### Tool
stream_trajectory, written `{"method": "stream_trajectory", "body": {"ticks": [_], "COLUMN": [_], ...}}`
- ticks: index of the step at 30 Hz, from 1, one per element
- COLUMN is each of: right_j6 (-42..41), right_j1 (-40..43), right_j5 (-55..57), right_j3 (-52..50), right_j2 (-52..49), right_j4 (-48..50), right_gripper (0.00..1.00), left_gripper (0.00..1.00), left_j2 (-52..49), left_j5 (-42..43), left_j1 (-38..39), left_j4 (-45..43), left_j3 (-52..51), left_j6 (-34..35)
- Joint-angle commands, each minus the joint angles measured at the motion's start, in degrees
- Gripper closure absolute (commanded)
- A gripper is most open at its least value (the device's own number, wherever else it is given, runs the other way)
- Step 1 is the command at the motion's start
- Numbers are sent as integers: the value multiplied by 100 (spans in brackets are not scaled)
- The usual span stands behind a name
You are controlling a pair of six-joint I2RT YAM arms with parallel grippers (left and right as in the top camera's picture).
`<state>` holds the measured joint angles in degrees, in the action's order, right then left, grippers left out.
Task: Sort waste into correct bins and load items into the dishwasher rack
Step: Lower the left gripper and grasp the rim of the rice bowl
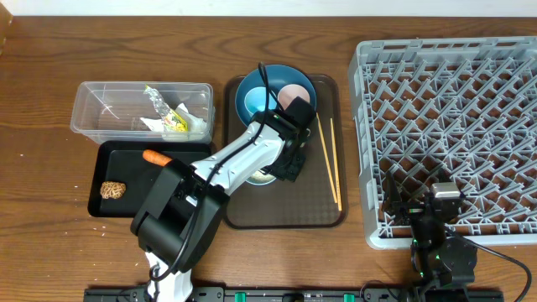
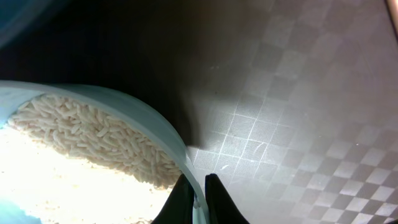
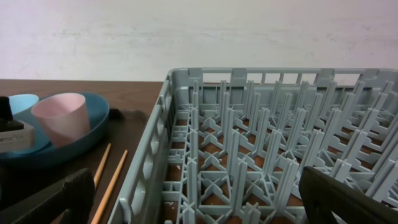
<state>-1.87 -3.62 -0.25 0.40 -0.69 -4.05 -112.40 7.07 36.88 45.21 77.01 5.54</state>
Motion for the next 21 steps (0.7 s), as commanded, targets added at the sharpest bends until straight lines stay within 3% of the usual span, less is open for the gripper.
{"method": "stream_trajectory", "body": {"ticks": [1, 21], "right_j6": [68, 68], "right_j1": [155, 155], "right_j5": [-2, -2], "right_j3": [-9, -9], "right_j2": [24, 26], "right_j4": [-22, -22], "right_gripper": [1, 1], "left_gripper": [94, 94], "left_j2": [-83, 654], "left_j5": [-205, -262], "left_j1": [-33, -131], "left_j4": [107, 509], "left_j3": [39, 76], "left_j6": [-76, 249]}}
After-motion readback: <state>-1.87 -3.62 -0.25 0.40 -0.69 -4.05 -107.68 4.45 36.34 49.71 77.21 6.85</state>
